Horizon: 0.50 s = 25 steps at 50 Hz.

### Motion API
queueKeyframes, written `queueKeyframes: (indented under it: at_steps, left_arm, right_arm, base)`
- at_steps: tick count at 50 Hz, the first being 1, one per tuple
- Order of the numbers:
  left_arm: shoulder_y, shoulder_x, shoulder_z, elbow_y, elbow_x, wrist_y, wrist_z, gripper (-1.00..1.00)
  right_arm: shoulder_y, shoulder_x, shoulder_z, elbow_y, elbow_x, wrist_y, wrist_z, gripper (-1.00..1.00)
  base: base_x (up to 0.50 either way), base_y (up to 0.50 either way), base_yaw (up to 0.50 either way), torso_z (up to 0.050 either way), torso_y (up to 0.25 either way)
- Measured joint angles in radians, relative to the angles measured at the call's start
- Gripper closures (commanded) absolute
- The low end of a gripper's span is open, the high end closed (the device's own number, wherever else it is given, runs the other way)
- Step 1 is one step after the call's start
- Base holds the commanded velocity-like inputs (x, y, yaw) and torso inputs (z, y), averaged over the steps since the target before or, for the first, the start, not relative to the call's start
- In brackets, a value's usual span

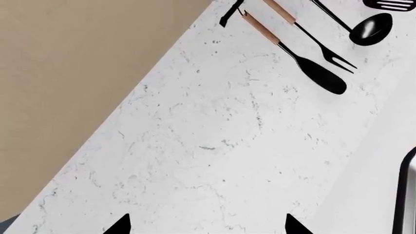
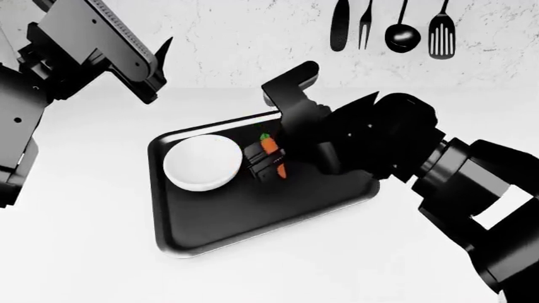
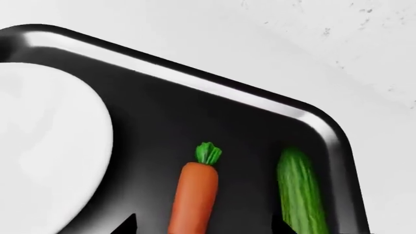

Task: Place the two vegetables and bowl onto the tray for setting up a vegetable dip station.

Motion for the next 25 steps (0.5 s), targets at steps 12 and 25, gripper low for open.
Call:
queueKeyframes:
  at_steps: [12,25]
  left_arm:
    - [-0.007,0.0,-0.001,0.004,-0.002,-0.005,0.001,-1.0]
    - [0.004,-0.004,-0.012,0.063,-0.023,-0.021,0.0,-1.0]
  right_arm:
    - [0.052,0.062,0.035,-0.091,0.035,0.029,0.047,-1.0]
    - [0.117,0.166,0.03,-0.231,-0.13,-0.09,0.03,-1.0]
  base:
    - [0.0,0.0,0.0,0.0,0.0]
    - [0.0,0.0,0.0,0.0,0.0]
